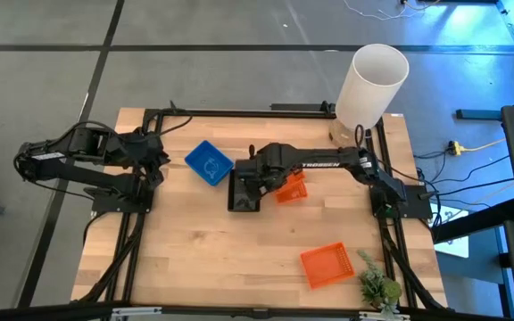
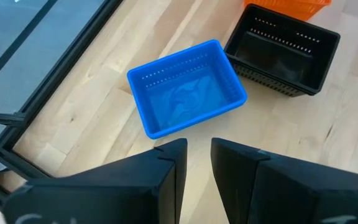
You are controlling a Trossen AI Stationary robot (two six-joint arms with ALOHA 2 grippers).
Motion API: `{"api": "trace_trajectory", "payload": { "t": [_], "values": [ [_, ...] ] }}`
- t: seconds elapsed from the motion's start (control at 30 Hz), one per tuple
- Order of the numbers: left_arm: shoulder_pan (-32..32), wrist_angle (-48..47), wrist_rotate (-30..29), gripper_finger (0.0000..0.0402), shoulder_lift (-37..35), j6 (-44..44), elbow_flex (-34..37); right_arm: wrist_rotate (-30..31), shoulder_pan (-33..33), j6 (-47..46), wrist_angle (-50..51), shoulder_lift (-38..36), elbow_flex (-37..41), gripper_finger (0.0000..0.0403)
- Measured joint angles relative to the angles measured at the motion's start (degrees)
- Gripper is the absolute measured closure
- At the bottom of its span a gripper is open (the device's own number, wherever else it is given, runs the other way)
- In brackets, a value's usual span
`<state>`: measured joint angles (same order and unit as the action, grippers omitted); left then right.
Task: Stack baskets by color
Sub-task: Stack the top orange bin on the middle orange bin
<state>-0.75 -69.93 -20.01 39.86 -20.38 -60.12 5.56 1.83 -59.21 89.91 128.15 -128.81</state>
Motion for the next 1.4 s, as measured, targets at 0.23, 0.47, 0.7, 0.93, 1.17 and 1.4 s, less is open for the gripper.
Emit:
{"api": "trace_trajectory", "payload": {
  "t": [0.23,0.47,0.7,0.93,1.17,1.4],
  "values": [
    [0.0,0.1,0.0,0.0337,0.0,0.0,0.0,-2.9,-1.1,-2.2,-0.4,-8.2,14.4,0.0401],
    [0.0,0.1,0.0,0.0337,0.0,0.0,0.0,-4.0,-1.3,-9.3,-8.2,-12.9,22.1,0.0401],
    [0.0,0.1,-0.1,0.0337,0.0,1.3,0.0,-4.5,-2.1,-11.5,-15.4,-12.8,25.1,0.0401],
    [0.0,0.1,-0.1,0.0337,0.0,1.5,0.0,-4.5,-2.2,-12.6,-16.3,-12.9,25.1,0.0401],
    [0.0,0.1,-0.1,0.0337,0.0,1.6,0.0,-4.1,-2.2,-12.3,-16.8,-12.9,25.1,0.0398],
    [0.0,0.1,-0.1,0.0337,0.0,1.6,0.0,-3.6,-2.2,-11.5,-16.6,-12.9,25.1,0.0396]
  ]
}}
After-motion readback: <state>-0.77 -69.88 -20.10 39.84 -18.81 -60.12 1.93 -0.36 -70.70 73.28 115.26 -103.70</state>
